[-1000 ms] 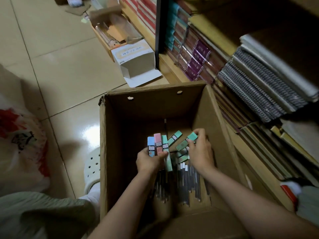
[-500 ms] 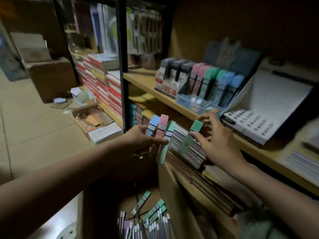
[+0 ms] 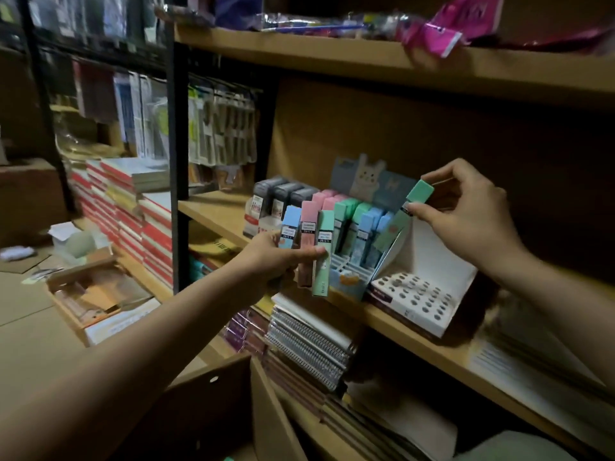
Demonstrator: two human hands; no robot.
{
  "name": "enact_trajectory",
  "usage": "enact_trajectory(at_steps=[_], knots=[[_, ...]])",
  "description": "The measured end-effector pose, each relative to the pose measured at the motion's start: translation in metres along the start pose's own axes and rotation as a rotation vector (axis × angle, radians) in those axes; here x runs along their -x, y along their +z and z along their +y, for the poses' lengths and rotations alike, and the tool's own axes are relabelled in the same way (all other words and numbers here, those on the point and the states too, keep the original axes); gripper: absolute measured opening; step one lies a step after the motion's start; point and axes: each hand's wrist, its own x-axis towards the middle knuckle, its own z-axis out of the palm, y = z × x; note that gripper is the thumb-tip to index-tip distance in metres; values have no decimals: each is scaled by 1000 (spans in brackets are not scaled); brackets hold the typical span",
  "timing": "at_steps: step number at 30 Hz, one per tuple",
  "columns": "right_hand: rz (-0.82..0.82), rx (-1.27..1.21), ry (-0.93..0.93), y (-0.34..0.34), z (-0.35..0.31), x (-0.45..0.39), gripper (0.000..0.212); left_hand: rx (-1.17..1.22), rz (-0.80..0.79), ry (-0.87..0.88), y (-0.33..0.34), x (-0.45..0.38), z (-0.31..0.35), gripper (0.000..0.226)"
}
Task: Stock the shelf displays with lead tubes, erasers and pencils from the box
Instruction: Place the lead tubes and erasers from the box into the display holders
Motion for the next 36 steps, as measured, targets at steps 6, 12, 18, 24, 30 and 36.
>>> enact_trajectory(at_steps=[6, 12, 18, 24, 30, 36], knots=[[-25, 59, -26, 38, 0, -24, 33, 65, 58, 10, -13, -24, 3, 32], [-109, 224, -33, 82, -4, -35, 30, 111, 92, -19, -22, -38, 2, 21], [-162, 352, 1, 100, -2, -32, 30, 123, 91, 3, -26, -40, -3, 22], [-135, 391, 7, 98, -1, -34, 31, 90, 83, 0, -27, -39, -10, 35], [-112, 361, 36, 104, 4, -31, 28, 87, 42, -27, -21, -34, -15, 21], [-116, 347, 27, 106, 5, -31, 28, 69, 5, -53, -14, -31, -22, 17]])
